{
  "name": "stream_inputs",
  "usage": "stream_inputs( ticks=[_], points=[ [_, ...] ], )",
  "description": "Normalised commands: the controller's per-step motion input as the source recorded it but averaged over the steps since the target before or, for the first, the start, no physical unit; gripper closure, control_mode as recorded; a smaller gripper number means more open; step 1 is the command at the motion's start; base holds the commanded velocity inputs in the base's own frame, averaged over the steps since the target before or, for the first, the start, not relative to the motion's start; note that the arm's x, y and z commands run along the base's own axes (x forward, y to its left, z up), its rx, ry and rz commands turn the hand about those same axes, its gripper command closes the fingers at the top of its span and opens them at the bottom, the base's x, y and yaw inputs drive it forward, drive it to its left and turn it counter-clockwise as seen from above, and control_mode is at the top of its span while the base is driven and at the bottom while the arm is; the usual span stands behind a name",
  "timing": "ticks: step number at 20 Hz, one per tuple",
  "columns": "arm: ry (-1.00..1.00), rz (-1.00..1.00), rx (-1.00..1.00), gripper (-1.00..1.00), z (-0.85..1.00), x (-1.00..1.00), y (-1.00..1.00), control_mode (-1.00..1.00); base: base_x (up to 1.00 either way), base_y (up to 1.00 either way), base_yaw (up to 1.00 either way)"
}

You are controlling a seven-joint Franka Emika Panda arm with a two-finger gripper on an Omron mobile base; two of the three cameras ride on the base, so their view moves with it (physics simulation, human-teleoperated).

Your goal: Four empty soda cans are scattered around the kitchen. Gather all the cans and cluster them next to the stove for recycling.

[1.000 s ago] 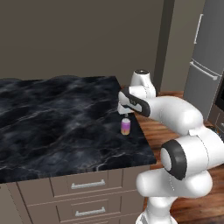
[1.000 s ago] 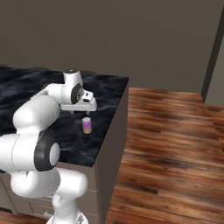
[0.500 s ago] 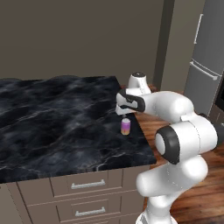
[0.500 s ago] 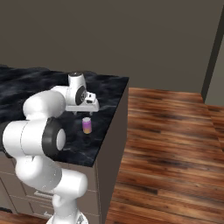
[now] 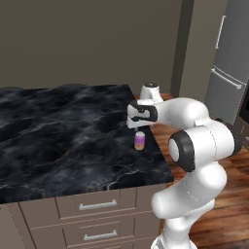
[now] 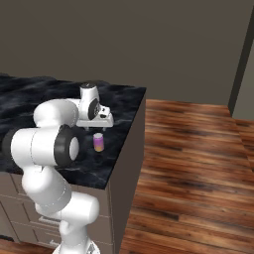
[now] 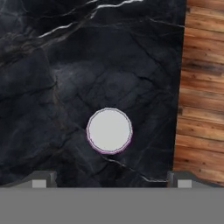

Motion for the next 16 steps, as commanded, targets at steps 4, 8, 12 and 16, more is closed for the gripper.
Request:
stream_inputs(
  ticks=[4, 8, 12, 16],
  points=[
    [0.03, 0.00, 0.00, -1.00, -0.18, 0.21, 0.00, -1.00, 0.00, 0.00, 0.00],
    [0.04, 0.00, 0.00, -1.00, -0.17, 0.21, 0.01, -1.00, 0.00, 0.00, 0.00],
    [0.05, 0.00, 0.00, -1.00, -0.17, 0.11, 0.02, -1.00, 0.00, 0.00, 0.00],
    [0.05, 0.00, 0.00, -1.00, -0.18, 0.10, 0.03, -1.00, 0.00, 0.00, 0.00]
  ],
)
